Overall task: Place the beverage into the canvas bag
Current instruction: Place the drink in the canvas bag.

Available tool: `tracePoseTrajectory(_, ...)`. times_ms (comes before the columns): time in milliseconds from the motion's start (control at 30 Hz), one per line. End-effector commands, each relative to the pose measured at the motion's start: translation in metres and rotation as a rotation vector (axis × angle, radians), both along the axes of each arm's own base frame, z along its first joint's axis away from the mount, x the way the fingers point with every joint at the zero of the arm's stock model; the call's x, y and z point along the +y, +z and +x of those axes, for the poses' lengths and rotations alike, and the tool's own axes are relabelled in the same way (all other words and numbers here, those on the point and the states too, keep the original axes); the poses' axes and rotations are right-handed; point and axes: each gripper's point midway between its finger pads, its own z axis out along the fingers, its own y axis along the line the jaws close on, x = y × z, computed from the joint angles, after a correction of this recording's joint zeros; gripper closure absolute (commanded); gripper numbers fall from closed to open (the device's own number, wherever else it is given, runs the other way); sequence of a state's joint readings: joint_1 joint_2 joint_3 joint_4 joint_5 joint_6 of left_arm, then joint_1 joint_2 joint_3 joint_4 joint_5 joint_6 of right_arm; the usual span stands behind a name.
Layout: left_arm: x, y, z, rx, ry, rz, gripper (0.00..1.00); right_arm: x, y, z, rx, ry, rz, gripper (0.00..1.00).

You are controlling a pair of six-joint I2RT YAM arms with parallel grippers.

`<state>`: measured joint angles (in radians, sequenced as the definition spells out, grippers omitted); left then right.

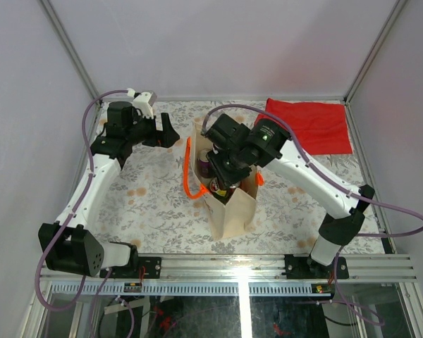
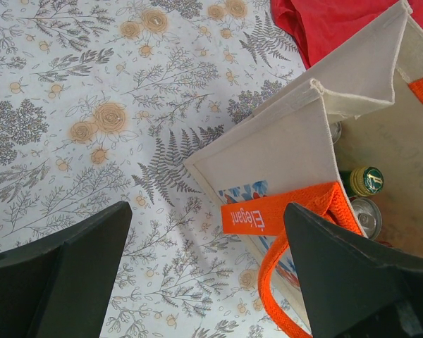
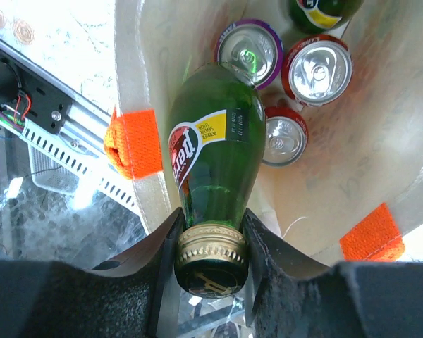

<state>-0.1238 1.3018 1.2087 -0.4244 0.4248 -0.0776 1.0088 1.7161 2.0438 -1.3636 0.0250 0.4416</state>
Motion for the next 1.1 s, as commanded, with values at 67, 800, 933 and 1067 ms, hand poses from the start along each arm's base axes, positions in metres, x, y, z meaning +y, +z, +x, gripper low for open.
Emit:
tracePoseTrajectory(67,-0.002,0.007,0.000,-0.020,0.002,-0.013,0.11,0.011,0.028,0.010,-0.088,0.033,0.065,1.00)
tracePoseTrajectory(800,-0.003,0.000,-0.001,-0.006,-0.002,-0.010,0.11,0.001,-0.005,-0.018,0.035,0.111,-0.083,1.00)
tracePoseTrajectory(933,-0.003,-0.002,0.000,0.000,-0.005,-0.007,0.11,-0.006,-0.005,-0.022,0.038,0.096,-0.087,1.00)
tracePoseTrajectory(1067,-0.004,-0.002,0.001,0.003,-0.009,-0.012,0.11,-0.009,-0.014,-0.024,0.057,0.098,-0.118,1.00)
